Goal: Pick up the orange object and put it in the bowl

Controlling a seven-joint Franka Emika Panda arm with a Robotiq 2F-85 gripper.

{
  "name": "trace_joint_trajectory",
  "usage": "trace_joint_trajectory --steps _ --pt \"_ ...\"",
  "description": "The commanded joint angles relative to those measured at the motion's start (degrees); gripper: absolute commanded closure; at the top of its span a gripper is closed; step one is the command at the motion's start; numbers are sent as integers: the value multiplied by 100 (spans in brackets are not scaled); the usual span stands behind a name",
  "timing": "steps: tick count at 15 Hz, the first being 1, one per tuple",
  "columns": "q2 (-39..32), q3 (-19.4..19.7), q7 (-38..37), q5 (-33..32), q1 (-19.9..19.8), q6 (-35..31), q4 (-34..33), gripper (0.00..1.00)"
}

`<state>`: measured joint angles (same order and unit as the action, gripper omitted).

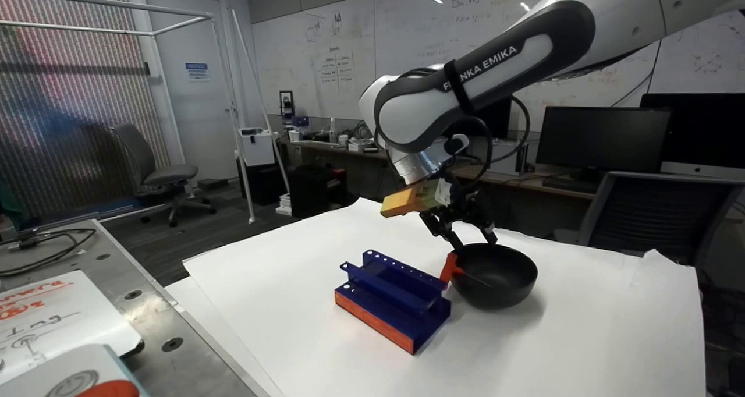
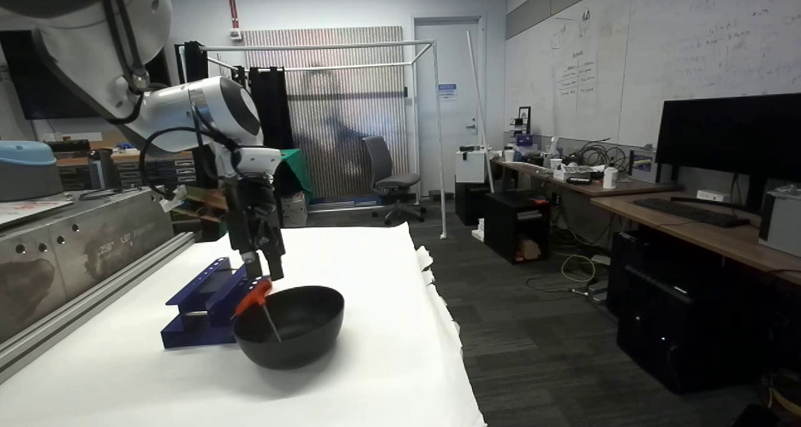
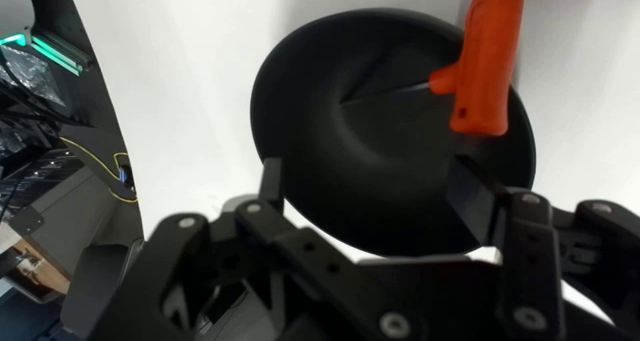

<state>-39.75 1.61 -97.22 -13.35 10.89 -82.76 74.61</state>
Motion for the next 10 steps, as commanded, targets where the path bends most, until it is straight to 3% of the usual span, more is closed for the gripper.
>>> trace_joint_trajectory --steps 1,10 --pt "79 -152 818 496 -219 -32 -202 0" --pt "1201 -162 2945 851 -481 -1931 1010 0"
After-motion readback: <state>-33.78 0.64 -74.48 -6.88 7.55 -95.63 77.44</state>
